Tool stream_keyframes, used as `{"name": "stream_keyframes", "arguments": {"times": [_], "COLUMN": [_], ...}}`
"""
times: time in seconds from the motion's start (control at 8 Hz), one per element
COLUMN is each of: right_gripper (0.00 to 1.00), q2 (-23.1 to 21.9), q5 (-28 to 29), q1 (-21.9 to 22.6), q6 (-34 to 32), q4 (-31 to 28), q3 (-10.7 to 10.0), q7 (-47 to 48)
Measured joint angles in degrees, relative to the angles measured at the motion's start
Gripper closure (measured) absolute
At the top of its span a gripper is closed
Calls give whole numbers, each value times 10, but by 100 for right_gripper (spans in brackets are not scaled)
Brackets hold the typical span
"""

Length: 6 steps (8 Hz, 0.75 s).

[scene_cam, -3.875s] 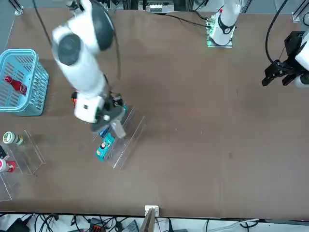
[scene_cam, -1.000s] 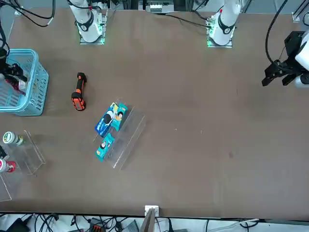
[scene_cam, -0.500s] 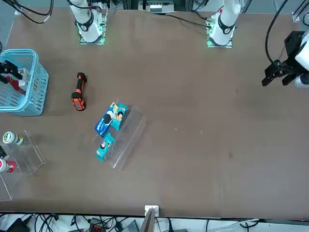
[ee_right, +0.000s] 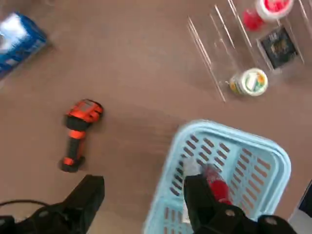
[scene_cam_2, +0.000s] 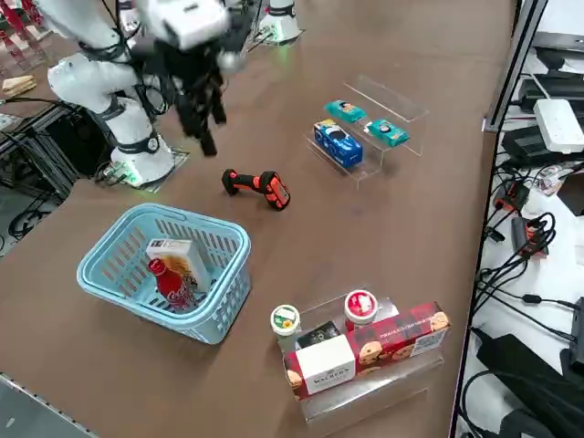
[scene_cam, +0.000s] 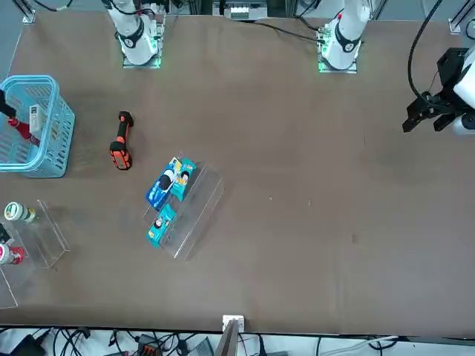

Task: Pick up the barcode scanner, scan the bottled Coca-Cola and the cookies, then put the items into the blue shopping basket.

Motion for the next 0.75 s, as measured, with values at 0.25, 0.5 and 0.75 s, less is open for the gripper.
{"name": "stream_keyframes", "arguments": {"times": [0.25, 0.5, 0.75], "right_gripper": [0, 0, 0], "q2": [-2, -2, -2], "q5": [0, -1, -2], "q1": [88, 178, 223], "q6": [-70, -105, -120], "q4": [50, 78, 106], "q3": [2, 2, 3], "q7": [124, 270, 370]}}
